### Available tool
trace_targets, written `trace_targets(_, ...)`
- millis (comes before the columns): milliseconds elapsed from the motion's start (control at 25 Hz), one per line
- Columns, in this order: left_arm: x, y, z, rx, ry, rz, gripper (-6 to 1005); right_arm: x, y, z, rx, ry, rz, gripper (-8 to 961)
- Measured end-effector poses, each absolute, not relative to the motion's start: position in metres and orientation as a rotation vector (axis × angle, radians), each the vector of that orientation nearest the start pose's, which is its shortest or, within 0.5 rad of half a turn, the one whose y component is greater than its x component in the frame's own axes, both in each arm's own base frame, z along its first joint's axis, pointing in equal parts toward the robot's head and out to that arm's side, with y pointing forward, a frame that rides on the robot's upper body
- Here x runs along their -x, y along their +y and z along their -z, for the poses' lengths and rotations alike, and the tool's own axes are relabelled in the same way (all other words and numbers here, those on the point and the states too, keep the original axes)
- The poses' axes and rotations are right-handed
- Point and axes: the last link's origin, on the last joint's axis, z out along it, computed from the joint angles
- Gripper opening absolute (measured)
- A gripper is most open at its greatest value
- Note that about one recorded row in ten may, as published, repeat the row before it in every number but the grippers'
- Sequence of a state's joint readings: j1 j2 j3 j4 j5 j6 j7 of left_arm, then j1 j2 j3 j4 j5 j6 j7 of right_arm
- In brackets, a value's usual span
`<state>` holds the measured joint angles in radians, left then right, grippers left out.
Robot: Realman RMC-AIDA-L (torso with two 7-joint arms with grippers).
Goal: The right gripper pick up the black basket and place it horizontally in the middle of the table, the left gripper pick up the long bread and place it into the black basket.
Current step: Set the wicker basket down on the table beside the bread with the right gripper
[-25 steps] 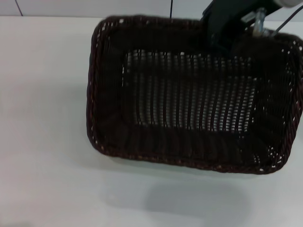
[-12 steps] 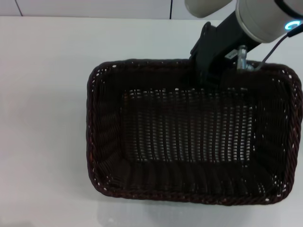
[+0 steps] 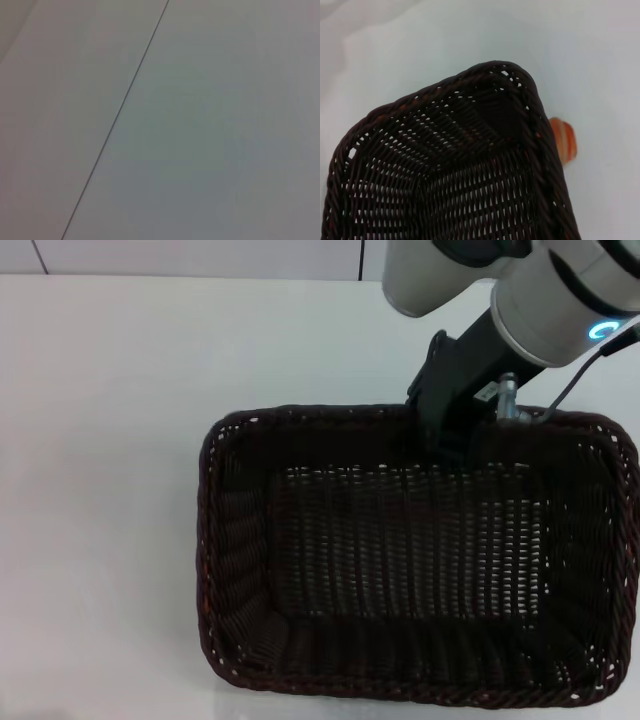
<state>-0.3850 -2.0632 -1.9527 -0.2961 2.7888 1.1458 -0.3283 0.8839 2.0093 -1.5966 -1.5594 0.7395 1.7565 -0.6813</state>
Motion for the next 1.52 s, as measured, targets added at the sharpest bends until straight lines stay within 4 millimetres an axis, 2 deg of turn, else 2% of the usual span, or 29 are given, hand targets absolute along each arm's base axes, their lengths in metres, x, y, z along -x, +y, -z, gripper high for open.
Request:
trace_targets(640, 0.377, 0.332, -0.116, 0.879, -0.641, 0.904, 766, -0.052, 0.356, 0.019, 2.841, 0.107, 0.779, 137)
trace_targets(840, 0.377, 0.332, -0.116, 0.875, -0.648, 0.919, 764, -0.053, 0.359, 0.020, 2.821, 0.098, 0.796, 179)
trace_targets(1040, 0.377, 0.332, -0.116, 0.873, -0.654, 0.931, 762, -0.052, 0.363, 0.019, 2.789, 0.085, 0.787, 319)
trace_targets(1080, 0.377, 0.332, -0.116, 0.873, -0.654, 0.931, 762, -0.052, 0.363, 0.019, 2.789, 0.085, 0.787, 319)
trace_targets(1320, 0.377, 0.331, -0.115, 0.873, -0.662, 0.943, 759, -0.042, 0.371, 0.016, 2.745, 0.054, 0.678, 319)
trace_targets(1520, 0.379, 0.329, -0.115, 0.866, -0.674, 0.958, 757, -0.032, 0.382, 0.009, 2.685, 0.046, 0.474, 319)
